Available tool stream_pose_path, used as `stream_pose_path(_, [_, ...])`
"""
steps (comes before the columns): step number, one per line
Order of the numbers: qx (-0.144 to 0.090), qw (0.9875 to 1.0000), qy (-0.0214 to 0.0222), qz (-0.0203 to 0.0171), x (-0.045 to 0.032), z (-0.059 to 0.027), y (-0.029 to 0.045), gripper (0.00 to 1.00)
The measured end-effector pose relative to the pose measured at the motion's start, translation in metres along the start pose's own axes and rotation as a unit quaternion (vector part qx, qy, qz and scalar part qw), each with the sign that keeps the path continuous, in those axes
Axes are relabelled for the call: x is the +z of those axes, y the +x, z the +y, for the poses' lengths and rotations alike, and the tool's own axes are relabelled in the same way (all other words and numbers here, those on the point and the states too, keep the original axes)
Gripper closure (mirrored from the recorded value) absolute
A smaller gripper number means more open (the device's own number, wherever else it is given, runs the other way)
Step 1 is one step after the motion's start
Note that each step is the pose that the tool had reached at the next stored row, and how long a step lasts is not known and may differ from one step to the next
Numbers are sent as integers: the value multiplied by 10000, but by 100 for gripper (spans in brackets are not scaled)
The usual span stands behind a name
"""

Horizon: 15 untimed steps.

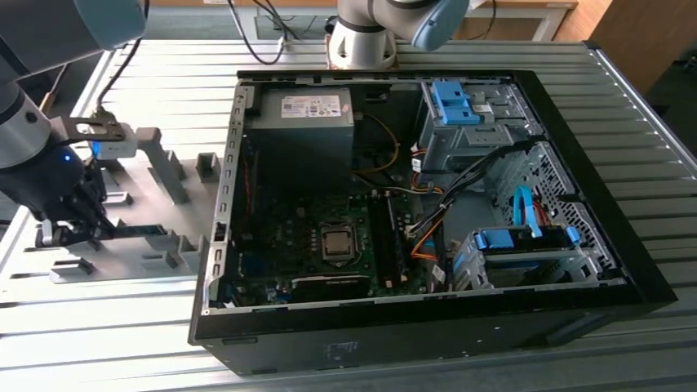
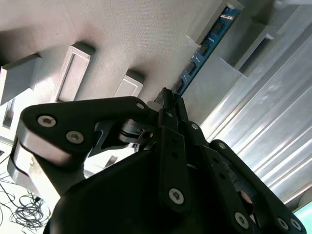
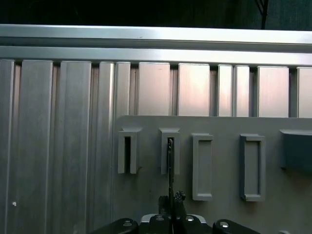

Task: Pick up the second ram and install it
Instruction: 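Pick up the second ram and move it above second insertion slot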

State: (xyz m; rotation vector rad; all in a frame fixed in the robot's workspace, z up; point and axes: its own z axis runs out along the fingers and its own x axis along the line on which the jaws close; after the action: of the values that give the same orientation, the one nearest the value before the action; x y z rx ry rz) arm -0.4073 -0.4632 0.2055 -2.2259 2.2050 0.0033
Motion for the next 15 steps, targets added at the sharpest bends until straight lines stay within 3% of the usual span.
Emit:
stream_pose_path(8, [1,10000,-1,0,-188,-1,-1,86])
stream_pose_path(15, [2,10000,0,0,-207,-1,-2,86])
